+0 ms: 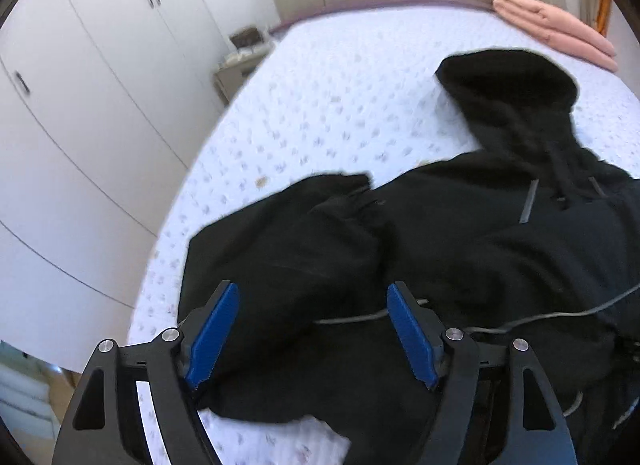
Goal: Fold large clothes
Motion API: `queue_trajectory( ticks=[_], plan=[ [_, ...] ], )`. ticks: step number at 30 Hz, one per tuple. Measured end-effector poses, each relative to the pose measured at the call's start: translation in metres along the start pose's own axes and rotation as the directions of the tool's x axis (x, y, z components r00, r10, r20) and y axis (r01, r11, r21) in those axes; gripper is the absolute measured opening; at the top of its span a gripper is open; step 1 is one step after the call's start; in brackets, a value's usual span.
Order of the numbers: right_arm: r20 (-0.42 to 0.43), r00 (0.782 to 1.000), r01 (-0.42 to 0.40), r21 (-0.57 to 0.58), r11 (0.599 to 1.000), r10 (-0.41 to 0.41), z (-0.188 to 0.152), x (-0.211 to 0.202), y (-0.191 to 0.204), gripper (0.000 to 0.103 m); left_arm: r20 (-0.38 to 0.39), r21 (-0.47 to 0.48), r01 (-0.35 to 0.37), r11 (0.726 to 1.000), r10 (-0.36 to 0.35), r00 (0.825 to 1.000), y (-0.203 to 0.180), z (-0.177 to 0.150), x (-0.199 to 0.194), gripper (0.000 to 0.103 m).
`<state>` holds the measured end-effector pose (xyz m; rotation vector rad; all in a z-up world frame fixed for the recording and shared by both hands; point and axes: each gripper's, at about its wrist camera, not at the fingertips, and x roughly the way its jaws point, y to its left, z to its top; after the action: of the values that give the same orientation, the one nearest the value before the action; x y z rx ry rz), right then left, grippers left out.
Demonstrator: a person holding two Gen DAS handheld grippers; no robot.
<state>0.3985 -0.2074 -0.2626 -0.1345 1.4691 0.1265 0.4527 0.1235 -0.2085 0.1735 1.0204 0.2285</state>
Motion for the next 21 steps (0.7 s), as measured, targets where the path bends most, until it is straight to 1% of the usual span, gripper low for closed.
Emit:
queue_trajectory(
  ticks=[1,2,4,6,7,8,9,11,12,13,14,15,17,18,20,21],
  plan=[
    [-0.002,1.0,0.0,-0.003,1.0,0.0,0.002,0.002,0.002,0.103,-0.032,0.011,0.025,1.0,-0.024,0.999,0.002,0.002,0.016,0.078],
    [-0.003,1.0,0.0,-0.006,1.0,0.0,0.003,0.003,0.002,0.103,-0.061,0.022,0.033,0.999,-0.032,0.998,0.003,0.003,0.031,0.078],
    [-0.007,1.0,0.001,-0.009,1.0,-0.001,0.004,0.004,0.003,0.103,-0.114,0.03,0.069,0.997,-0.065,0.991,0.003,0.002,0.052,0.078],
    [-0.011,1.0,0.002,-0.009,1.0,-0.002,0.006,0.005,0.006,0.103,-0.116,0.046,0.048,0.998,-0.042,0.992,-0.001,0.002,0.061,0.077],
    [-0.012,1.0,0.003,-0.01,1.0,-0.003,0.007,0.005,0.006,0.103,-0.109,0.053,0.031,0.998,-0.025,0.994,-0.002,0.002,0.064,0.058],
    [-0.013,1.0,0.004,-0.01,1.0,-0.004,0.011,0.005,0.007,0.103,-0.118,0.06,0.022,0.998,-0.015,0.993,-0.003,0.002,0.066,0.03],
    [-0.012,1.0,0.004,-0.011,1.0,-0.004,0.011,0.005,0.007,0.103,-0.127,0.048,0.031,0.998,-0.025,0.992,-0.002,0.004,0.065,0.024],
    [-0.011,1.0,0.005,-0.012,1.0,-0.005,0.013,0.005,0.008,0.103,-0.089,0.024,0.036,0.999,-0.033,0.995,-0.002,0.006,0.048,0.015],
    [-0.01,1.0,0.005,-0.012,1.0,-0.005,0.014,0.005,0.008,0.103,-0.072,0.024,0.042,0.999,-0.04,0.997,-0.002,0.007,0.039,0.015],
    [-0.009,1.0,0.005,-0.011,1.0,-0.005,0.014,0.004,0.009,0.103,-0.044,0.02,0.064,0.998,-0.063,0.997,-0.004,0.007,0.023,0.014],
    [-0.007,1.0,0.005,-0.01,1.0,-0.005,0.013,0.004,0.009,0.103,-0.02,0.013,0.105,0.994,-0.105,0.994,-0.007,0.008,0.005,0.014],
    [-0.006,1.0,0.005,-0.009,1.0,-0.005,0.013,0.003,0.009,0.103,-0.001,0.012,0.141,0.99,-0.141,0.99,-0.011,0.012,-0.006,0.014],
    [-0.005,1.0,0.004,-0.008,1.0,-0.004,0.013,0.003,0.01,0.103,0.053,0.022,0.237,0.971,-0.238,0.97,-0.026,0.011,-0.047,0.014],
    [-0.005,1.0,0.003,-0.007,1.0,-0.003,0.013,0.002,0.01,0.103,0.066,0.033,0.273,0.961,-0.275,0.959,-0.034,0.01,-0.06,0.014],
    [-0.006,1.0,-0.003,0.0,1.0,0.003,0.013,0.0,0.007,0.103,0.079,0.057,0.353,0.934,-0.356,0.931,-0.059,0.006,-0.079,0.014],
    [0.007,1.0,-0.015,0.03,0.999,0.015,0.013,-0.004,0.004,0.101,0.072,0.071,0.399,0.914,-0.404,0.912,-0.076,0.002,-0.084,0.014]
  ],
)
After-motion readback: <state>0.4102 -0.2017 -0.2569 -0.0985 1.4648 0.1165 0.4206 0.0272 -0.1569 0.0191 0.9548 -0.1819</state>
